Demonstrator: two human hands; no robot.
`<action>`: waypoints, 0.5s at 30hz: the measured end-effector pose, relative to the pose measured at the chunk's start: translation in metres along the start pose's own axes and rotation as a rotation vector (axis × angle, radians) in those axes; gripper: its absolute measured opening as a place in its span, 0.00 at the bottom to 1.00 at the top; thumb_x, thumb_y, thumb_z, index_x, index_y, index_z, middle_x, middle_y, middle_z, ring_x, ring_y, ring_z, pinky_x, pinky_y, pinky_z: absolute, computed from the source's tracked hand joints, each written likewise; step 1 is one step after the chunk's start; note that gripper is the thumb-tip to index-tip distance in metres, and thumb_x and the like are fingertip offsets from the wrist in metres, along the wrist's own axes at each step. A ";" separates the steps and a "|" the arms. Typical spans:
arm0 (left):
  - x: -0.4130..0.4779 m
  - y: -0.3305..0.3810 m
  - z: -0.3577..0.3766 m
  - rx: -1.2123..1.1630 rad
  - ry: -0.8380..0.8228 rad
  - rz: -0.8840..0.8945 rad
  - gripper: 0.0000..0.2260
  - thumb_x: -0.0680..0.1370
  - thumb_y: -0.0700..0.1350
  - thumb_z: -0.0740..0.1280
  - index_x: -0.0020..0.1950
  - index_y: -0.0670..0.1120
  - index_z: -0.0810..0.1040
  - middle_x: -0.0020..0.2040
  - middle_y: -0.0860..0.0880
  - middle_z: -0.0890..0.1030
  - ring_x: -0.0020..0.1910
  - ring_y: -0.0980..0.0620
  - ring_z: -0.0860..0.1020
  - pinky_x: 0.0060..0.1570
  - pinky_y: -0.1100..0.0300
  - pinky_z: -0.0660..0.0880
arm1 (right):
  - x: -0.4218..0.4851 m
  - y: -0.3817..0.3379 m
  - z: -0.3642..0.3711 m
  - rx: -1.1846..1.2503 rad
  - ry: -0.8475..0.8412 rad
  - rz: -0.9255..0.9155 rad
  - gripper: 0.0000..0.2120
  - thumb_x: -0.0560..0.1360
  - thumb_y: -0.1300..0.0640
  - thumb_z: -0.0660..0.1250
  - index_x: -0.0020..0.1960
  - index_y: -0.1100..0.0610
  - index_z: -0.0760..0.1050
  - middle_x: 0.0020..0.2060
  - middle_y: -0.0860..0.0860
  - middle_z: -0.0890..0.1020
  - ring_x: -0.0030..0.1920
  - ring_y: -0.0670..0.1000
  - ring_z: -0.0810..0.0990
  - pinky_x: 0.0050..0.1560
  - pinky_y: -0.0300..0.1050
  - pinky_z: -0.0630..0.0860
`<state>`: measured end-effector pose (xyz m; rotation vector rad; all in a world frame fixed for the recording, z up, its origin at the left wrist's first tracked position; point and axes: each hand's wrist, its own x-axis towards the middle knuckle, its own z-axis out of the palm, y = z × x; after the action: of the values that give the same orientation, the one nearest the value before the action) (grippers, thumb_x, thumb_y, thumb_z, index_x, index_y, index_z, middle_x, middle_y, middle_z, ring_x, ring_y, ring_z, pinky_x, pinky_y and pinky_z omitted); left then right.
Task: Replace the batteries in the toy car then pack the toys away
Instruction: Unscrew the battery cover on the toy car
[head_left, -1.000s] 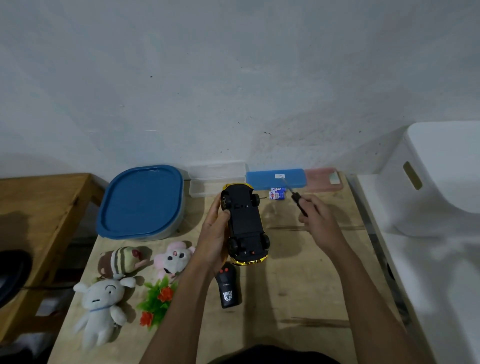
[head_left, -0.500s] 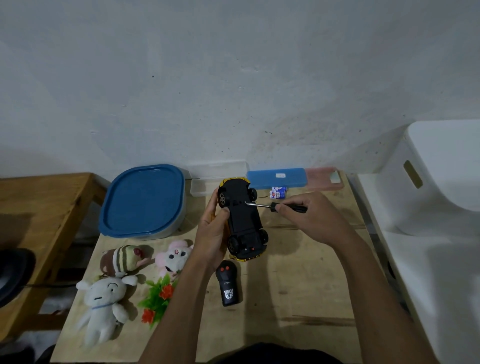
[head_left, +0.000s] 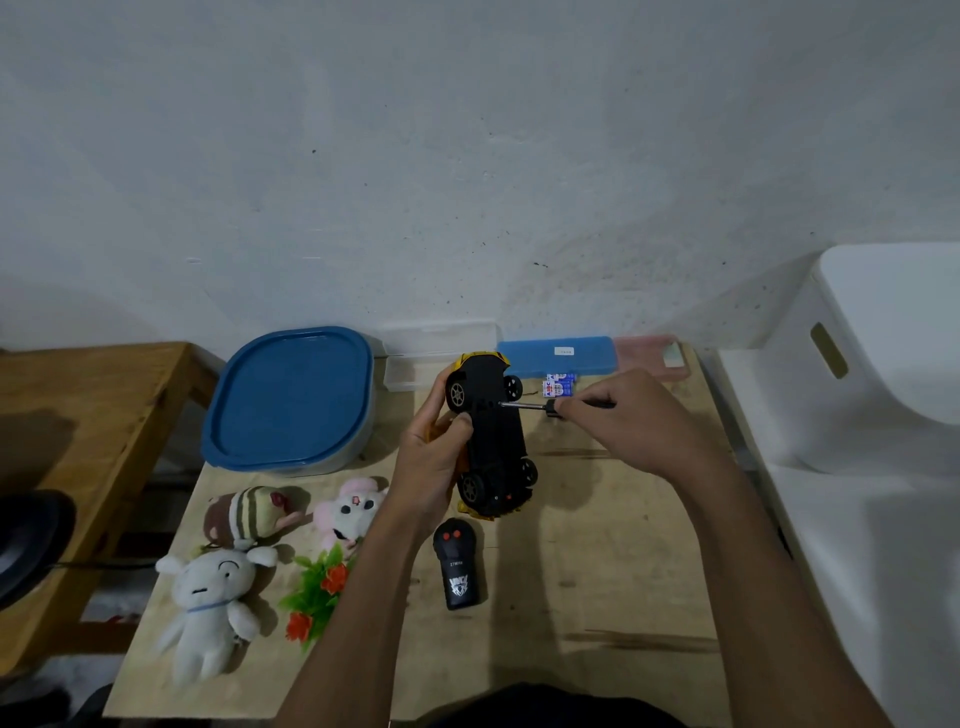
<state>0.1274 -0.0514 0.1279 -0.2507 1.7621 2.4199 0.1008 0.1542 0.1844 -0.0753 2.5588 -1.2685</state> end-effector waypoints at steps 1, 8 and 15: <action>0.000 0.001 0.001 0.013 -0.009 0.004 0.27 0.81 0.35 0.61 0.56 0.70 0.81 0.52 0.51 0.86 0.50 0.49 0.82 0.49 0.52 0.80 | 0.000 -0.003 -0.002 -0.016 0.000 0.028 0.19 0.74 0.44 0.67 0.38 0.59 0.82 0.25 0.53 0.70 0.28 0.48 0.65 0.32 0.44 0.60; -0.004 0.006 0.001 0.015 -0.033 0.018 0.27 0.81 0.35 0.62 0.57 0.70 0.80 0.52 0.49 0.85 0.53 0.47 0.81 0.57 0.47 0.78 | -0.003 -0.014 -0.009 -0.091 -0.014 0.028 0.16 0.75 0.44 0.68 0.48 0.56 0.85 0.44 0.58 0.84 0.47 0.59 0.81 0.38 0.44 0.70; -0.003 0.003 0.002 0.039 -0.014 0.021 0.27 0.81 0.34 0.62 0.61 0.68 0.78 0.53 0.46 0.84 0.53 0.46 0.81 0.52 0.50 0.80 | -0.012 -0.034 -0.009 -0.510 0.096 -0.131 0.11 0.77 0.48 0.65 0.58 0.42 0.80 0.47 0.43 0.84 0.41 0.45 0.78 0.43 0.44 0.77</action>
<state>0.1297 -0.0503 0.1321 -0.2116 1.8127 2.3925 0.1066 0.1423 0.2194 -0.2952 2.9394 -0.6383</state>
